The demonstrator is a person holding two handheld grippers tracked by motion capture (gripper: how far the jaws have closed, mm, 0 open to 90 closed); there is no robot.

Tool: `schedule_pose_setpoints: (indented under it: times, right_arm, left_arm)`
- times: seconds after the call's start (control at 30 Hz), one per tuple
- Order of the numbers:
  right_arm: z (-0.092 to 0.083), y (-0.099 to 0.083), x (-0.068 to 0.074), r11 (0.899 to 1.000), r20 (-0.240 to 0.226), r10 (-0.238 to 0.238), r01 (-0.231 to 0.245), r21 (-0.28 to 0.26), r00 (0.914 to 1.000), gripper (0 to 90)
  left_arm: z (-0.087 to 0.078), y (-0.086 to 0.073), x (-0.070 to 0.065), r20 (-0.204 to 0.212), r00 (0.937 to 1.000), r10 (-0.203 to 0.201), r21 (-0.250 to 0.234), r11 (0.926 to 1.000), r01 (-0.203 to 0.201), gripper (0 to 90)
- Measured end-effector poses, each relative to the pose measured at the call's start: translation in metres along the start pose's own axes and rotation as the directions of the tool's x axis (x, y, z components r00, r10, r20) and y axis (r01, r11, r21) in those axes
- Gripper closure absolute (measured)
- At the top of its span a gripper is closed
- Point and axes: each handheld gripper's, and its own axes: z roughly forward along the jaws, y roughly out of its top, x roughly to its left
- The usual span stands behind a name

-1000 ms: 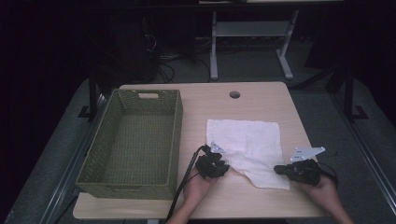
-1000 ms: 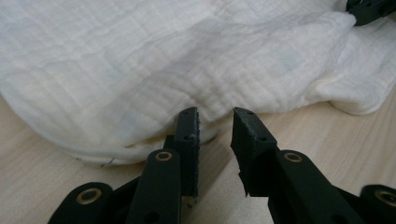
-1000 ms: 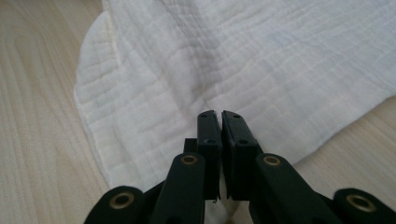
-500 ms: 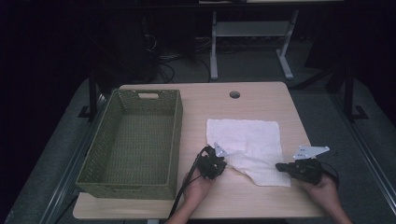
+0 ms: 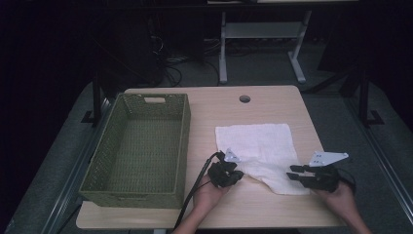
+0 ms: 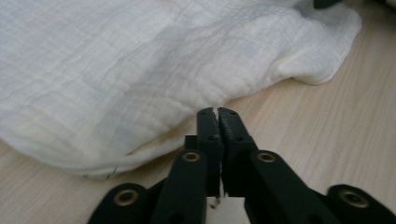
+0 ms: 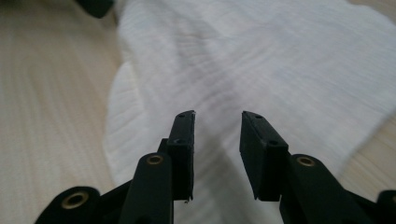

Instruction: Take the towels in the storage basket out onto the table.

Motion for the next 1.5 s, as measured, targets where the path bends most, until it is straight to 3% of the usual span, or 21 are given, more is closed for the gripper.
schedule_pose_setpoints:
  times: [0.03,0.07,0.1,0.17,0.2,0.33,0.4,0.53,0.6,0.67,0.77,0.83,0.87,0.97,1.0,1.2,1.3,1.4,1.5]
  right_arm:
    - [0.000,0.000,0.000,1.000,0.000,0.000,0.000,0.000,1.0000,64.8]
    - [0.004,0.001,0.007,0.999,-0.022,-0.043,0.043,0.015,0.9988,63.6]
    - [0.004,0.001,0.007,0.999,-0.022,-0.043,0.043,0.015,0.9988,63.6]
    - [0.005,0.000,0.010,0.998,-0.070,-0.068,0.068,-0.008,0.9952,63.8]
    - [0.008,-0.001,0.012,0.996,-0.093,-0.083,0.085,0.015,0.9922,60.9]
    - [0.012,-0.003,0.015,0.994,-0.091,-0.091,0.096,0.054,0.9918,59.8]
    - [0.015,-0.005,0.015,0.993,-0.086,-0.096,0.102,0.067,0.9917,58.6]
    - [0.016,-0.006,0.013,0.995,-0.090,-0.074,0.079,0.060,0.9932,59.2]
    - [0.016,-0.007,0.013,0.996,-0.085,-0.068,0.072,0.050,0.9941,63.8]
    - [0.016,-0.007,0.014,0.996,-0.091,-0.071,0.075,0.046,0.9934,73.9]
    - [0.016,-0.006,0.015,0.996,-0.088,-0.068,0.072,0.051,0.9938,86.2]
    - [0.017,-0.004,0.013,0.996,-0.091,-0.049,0.055,0.066,0.9946,87.3]
    - [0.016,-0.003,0.013,0.996,-0.096,-0.043,0.050,0.070,0.9945,87.6]
    - [0.010,-0.002,0.011,0.998,-0.098,-0.032,0.037,0.047,0.9946,87.8]
    - [0.007,-0.001,0.010,0.999,-0.099,-0.022,0.026,0.033,0.9948,87.8]
    - [-0.010,0.012,-0.001,0.999,-0.084,0.007,-0.011,-0.045,0.9964,87.9]
    - [-0.012,0.016,-0.007,0.998,-0.049,0.023,-0.026,-0.052,0.9985,87.9]
    - [-0.010,0.017,-0.014,0.998,-0.028,0.050,-0.052,-0.047,0.9983,87.9]
    - [-0.008,0.018,-0.016,0.997,-0.009,0.059,-0.059,-0.047,0.9982,87.8]
  left_arm:
    - [0.000,0.000,0.000,0.000,1.0000,0.000,0.000,1.0000,0.000,84.9]
    - [0.002,0.001,0.000,-0.001,1.0000,-0.005,0.001,1.0000,0.005,83.7]
    - [0.003,0.002,0.001,-0.005,1.0000,0.003,0.012,0.9999,-0.003,83.7]
    - [0.007,0.003,0.003,-0.011,0.9999,-0.003,0.026,0.9996,0.003,81.6]
    - [0.009,0.003,0.005,-0.013,0.9999,-0.002,0.040,0.9992,0.002,79.1]
    - [0.013,0.003,0.005,-0.026,0.9996,0.001,0.048,0.9988,0.000,73.3]
    - [0.014,0.003,0.002,-0.048,0.9985,0.027,0.048,0.9986,-0.024,71.1]
    - [0.016,0.004,0.002,-0.081,0.9953,0.053,0.048,0.9976,-0.049,77.4]
    - [0.017,0.004,0.002,-0.107,0.9924,0.061,0.043,0.9975,-0.056,84.6]
    - [0.018,0.005,0.003,-0.105,0.9929,0.057,0.039,0.9979,-0.053,90.0]
    - [0.018,0.005,0.004,-0.108,0.9924,0.059,0.032,0.9979,-0.056,90.0]
    - [0.018,0.006,0.003,-0.113,0.9921,0.055,0.045,0.9977,-0.050,90.0]
    - [0.016,0.005,0.005,-0.093,0.9953,0.025,0.049,0.9986,-0.021,90.0]
    - [0.011,0.004,0.005,-0.077,0.9969,0.015,0.043,0.9990,-0.012,90.0]
    - [0.002,0.005,0.007,-0.056,0.9984,-0.006,0.019,0.9998,0.007,90.0]
    - [-0.027,0.016,0.005,-0.037,0.9993,-0.011,-0.037,0.9993,0.010,90.0]
    - [-0.034,0.017,0.004,-0.031,0.9995,-0.008,-0.035,0.9994,0.007,90.0]
    - [-0.034,0.016,0.003,-0.019,0.9998,-0.007,-0.025,0.9997,0.006,90.0]
    - [-0.023,0.014,0.002,0.030,0.9994,-0.016,-0.009,0.9998,0.016,90.0]
